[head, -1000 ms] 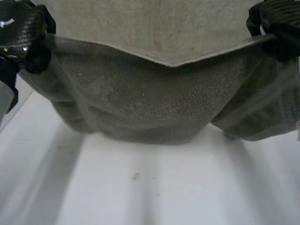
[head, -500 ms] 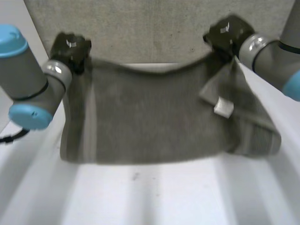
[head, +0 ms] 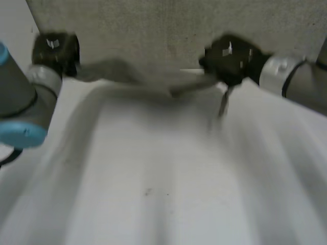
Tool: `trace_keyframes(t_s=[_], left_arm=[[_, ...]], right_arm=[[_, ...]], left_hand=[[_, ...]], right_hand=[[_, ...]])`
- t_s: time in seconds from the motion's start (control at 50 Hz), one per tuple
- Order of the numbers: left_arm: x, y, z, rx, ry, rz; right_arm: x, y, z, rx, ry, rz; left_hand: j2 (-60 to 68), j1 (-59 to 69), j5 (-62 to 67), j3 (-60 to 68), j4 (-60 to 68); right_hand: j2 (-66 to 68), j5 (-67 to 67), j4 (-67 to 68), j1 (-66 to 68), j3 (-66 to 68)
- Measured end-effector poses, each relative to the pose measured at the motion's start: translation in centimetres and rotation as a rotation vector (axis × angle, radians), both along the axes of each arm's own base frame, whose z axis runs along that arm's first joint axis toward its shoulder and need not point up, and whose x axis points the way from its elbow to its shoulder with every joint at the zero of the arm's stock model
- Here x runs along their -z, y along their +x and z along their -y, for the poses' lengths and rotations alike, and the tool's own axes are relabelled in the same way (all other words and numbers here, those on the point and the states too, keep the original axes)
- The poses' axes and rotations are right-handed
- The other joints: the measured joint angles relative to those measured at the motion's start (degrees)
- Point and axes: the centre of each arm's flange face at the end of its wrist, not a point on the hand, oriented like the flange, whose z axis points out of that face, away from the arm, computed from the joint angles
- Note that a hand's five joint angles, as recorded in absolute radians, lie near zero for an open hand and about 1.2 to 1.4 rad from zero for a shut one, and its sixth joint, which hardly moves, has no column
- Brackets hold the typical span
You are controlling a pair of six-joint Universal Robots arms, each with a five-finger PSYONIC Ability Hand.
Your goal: Fold the towel.
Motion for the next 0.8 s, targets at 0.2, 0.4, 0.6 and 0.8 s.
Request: trace_keyframes(t_s=[0.2,0.4,0.6,0.8], left_arm=[[7.1,1.4,-2.6,0.023,0.193,0.062],[7.9,1.7,-2.7,0.014,0.183,0.058],[7.8,2.0,-2.6,0.005,0.181,0.05],[8.2,2.1,-2.7,0.004,0.197,0.052]], right_arm=[[10.3,-2.1,-3.8,-0.095,0.203,-0.311],[13.9,-1.8,-4.3,-0.048,0.268,-0.218],[12.1,-2.3,-3.6,0.116,0.351,0.097],[12.8,-5.6,-4.2,0.382,0.392,0.232]], left_hand=[[0.01,0.02,0.01,0.0,0.02],[0.01,0.02,0.01,0.0,0.02],[0.0,0.02,0.01,0.0,0.02],[0.01,0.02,0.01,0.0,0.02]], right_hand=[[0.0,0.0,0.0,0.0,0.0],[-26.98,-27.56,-26.98,-27.59,-26.86],[-49.95,-53.33,-51.25,-51.0,-50.99],[-52.34,-56.14,-54.19,-53.35,-53.46]])
